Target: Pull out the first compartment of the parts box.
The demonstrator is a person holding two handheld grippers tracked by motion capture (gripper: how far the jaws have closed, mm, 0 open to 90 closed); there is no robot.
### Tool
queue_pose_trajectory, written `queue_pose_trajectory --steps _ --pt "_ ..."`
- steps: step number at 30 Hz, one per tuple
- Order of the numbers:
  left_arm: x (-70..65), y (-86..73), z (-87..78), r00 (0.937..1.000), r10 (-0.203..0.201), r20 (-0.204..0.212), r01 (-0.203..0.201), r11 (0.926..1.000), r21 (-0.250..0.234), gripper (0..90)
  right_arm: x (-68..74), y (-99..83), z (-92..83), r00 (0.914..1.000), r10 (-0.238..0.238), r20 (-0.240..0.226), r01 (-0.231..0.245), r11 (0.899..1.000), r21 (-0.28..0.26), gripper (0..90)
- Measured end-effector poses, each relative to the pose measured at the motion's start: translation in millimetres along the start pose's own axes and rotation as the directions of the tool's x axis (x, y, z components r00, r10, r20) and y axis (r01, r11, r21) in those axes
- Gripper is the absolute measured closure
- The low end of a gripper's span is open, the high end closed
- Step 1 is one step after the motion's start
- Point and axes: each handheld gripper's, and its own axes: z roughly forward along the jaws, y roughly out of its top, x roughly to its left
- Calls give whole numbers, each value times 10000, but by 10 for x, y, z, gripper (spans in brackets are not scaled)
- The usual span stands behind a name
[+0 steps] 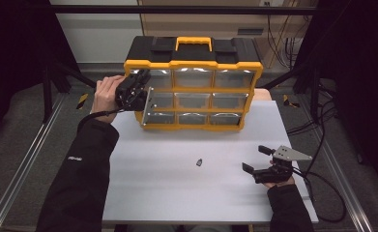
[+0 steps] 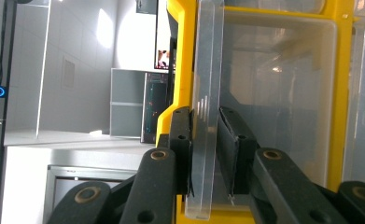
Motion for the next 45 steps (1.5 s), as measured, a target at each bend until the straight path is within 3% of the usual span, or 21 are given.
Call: queue_pose_trajectory --steps 15,45 --pt "-8 -5 -11 9990 436 -86 -437 9990 -69 780 -1 0 1 10000 17 -1 -17 10000 -1 4" --pt "-30 40 -162 9984 522 -201 -524 9986 -87 784 -1 -2 6 10000 9 15 -9 10000 13 4"
